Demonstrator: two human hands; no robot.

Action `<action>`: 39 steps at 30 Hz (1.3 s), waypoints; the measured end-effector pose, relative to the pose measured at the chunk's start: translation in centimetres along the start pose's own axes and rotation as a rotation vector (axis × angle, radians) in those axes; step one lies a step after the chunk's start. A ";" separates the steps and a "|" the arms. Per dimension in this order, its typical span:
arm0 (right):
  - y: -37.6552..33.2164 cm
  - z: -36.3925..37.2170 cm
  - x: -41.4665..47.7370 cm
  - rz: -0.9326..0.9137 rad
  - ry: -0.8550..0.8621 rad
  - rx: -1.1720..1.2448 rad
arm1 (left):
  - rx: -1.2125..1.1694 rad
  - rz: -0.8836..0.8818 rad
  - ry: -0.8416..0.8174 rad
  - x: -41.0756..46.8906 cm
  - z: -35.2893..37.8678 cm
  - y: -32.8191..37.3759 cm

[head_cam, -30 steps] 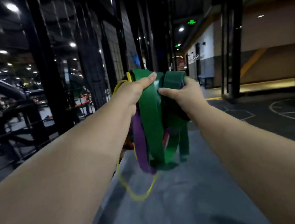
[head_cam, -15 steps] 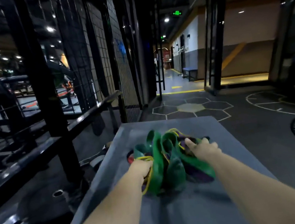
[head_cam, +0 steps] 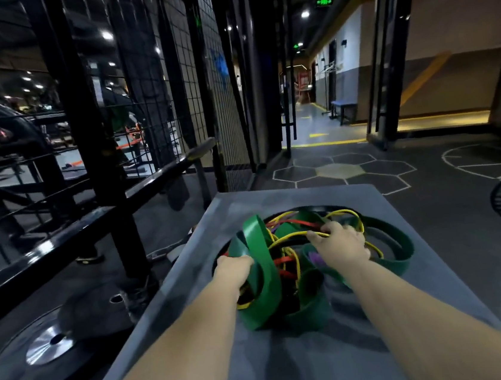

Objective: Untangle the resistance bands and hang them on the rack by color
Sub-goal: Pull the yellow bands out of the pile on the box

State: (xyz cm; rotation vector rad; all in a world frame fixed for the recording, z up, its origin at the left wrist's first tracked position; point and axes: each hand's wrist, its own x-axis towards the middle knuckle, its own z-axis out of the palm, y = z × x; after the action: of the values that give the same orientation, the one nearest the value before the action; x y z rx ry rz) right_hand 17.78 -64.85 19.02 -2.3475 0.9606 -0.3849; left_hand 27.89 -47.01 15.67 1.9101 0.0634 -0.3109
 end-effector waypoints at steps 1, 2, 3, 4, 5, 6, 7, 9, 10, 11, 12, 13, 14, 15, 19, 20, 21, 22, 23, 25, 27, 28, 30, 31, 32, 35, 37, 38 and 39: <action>0.3 0.1 0.1 -0.015 -0.019 0.004 | 0.004 -0.004 -0.021 0.1 0.3 -0.4; 0.5 0.3 0.1 -0.039 -0.036 0.006 | 0.012 -0.004 -0.039 0.2 0.5 -0.7; 0.8 0.6 0.2 -0.064 -0.056 0.010 | 0.030 0.009 -0.047 0.3 0.8 -1.2; 0.9 0.9 0.2 -0.089 -0.077 0.018 | 0.062 0.018 -0.048 0.2 1.0 -1.6; 1.1 1.2 0.1 -0.113 -0.100 0.024 | 0.087 0.024 -0.041 0.2 1.3 -2.0; 1.1 1.6 0.0 -0.137 -0.120 0.023 | 0.107 0.033 -0.027 0.3 1.6 -2.5; 1.1 1.9 -0.1 -0.163 -0.135 0.008 | 0.113 0.043 -0.017 0.4 1.7 -2.8; 1.0 2.7 -0.3 -0.209 -0.151 -0.058 | 0.105 0.043 -0.010 0.5 2.0 -3.3; 0.8 3.1 -0.5 -0.229 -0.158 -0.096 | 0.115 0.041 0.002 0.6 2.0 -3.5; 0.6 3.5 -0.6 -0.250 -0.168 -0.127 | 0.114 0.036 0.028 0.6 1.9 -3.7; 0.4 3.9 -0.6 -0.267 -0.186 -0.158 | 0.106 0.045 0.069 0.8 1.7 -3.8; 0.3 4.4 -0.7 -0.279 -0.213 -0.186 | 0.105 0.050 0.119 0.8 1.4 -3.9; 0.2 4.9 -0.6 -0.278 -0.245 -0.209 | 0.125 0.040 0.165 0.9 1.2 -4.0; 0.1 5.3 -0.5 -0.268 -0.269 -0.218 | 0.175 0.020 0.204 1.2 0.9 -4.3; -0.6 6.2 -0.7 -0.259 -0.228 -0.189 | 0.306 -0.073 0.158 2.5 0.6 -5.6; -1.0 6.3 -0.8 -0.274 -0.206 -0.182 | 0.306 -0.068 0.134 2.7 0.7 -5.7; -1.4 6.4 -0.9 -0.290 -0.193 -0.159 | 0.317 -0.059 0.119 2.7 0.8 -5.6; -1.9 6.5 -1.0 -0.300 -0.199 -0.128 | 0.333 -0.051 0.106 2.7 0.8 -5.4; -2.3 6.7 -1.0 -0.304 -0.221 -0.087 | 0.355 -0.050 0.092 2.7 0.8 -5.2; -3.2 7.1 -1.1 -0.283 -0.286 -0.009 | 0.432 -0.035 0.037 2.5 0.6 -5.0; -3.9 7.4 -1.4 -0.215 -0.341 0.068 | 0.454 -0.001 -0.035 1.9 0.4 -4.8; -4.1 7.6 -1.5 -0.175 -0.358 0.101 | 0.413 0.023 -0.064 1.7 0.3 -4.8; -4.1 7.9 -1.7 -0.104 -0.378 0.125 | 0.240 0.083 -0.110 0.9 0.2 -4.9; -4.0 8.1 -1.7 -0.074 -0.385 0.124 | 0.132 0.105 -0.134 0.3 0.1 -4.8; -3.9 8.2 -1.7 -0.047 -0.385 0.131 | 0.040 0.117 -0.165 -0.1 0.1 -4.7; -3.7 7.8 -1.4 0.002 -0.344 0.229 | -0.065 0.141 -0.246 -1.5 0.0 -3.9; -3.6 7.3 -1.3 0.012 -0.303 0.332 | -0.052 0.148 -0.291 -2.0 -0.1 -3.4; -3.4 7.1 -1.2 0.021 -0.269 0.379 | -0.045 0.142 -0.316 -2.2 -0.1 -3.2; -3.2 6.7 -1.2 0.028 -0.228 0.417 | -0.040 0.138 -0.349 -2.5 0.0 -2.9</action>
State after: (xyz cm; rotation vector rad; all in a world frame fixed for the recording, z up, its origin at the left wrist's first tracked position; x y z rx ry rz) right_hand 21.74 -59.43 15.52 -1.9474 0.7233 -0.2684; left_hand 24.95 -45.70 13.60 1.7855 -0.2918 -0.5396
